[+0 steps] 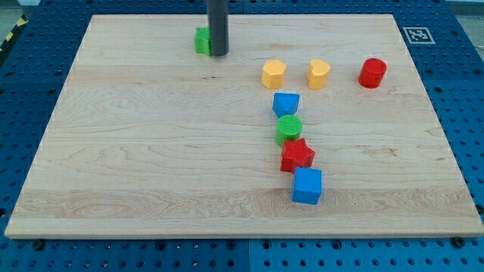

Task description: Move the green star towards top left corner

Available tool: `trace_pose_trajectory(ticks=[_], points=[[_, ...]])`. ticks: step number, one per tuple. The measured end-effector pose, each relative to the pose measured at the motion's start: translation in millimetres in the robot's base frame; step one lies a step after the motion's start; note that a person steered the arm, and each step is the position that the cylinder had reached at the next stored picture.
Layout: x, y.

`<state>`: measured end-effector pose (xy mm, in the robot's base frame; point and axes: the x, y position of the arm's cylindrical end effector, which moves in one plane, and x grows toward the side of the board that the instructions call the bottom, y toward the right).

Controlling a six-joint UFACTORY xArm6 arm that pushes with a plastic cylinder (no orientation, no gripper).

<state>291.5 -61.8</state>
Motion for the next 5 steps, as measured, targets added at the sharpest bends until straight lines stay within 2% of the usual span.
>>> trace_pose_trajectory(ticks=[1, 2, 3, 4, 5], points=[[-14, -39], [-24, -42], [-24, -2], [-46, 3], [-55, -22]])
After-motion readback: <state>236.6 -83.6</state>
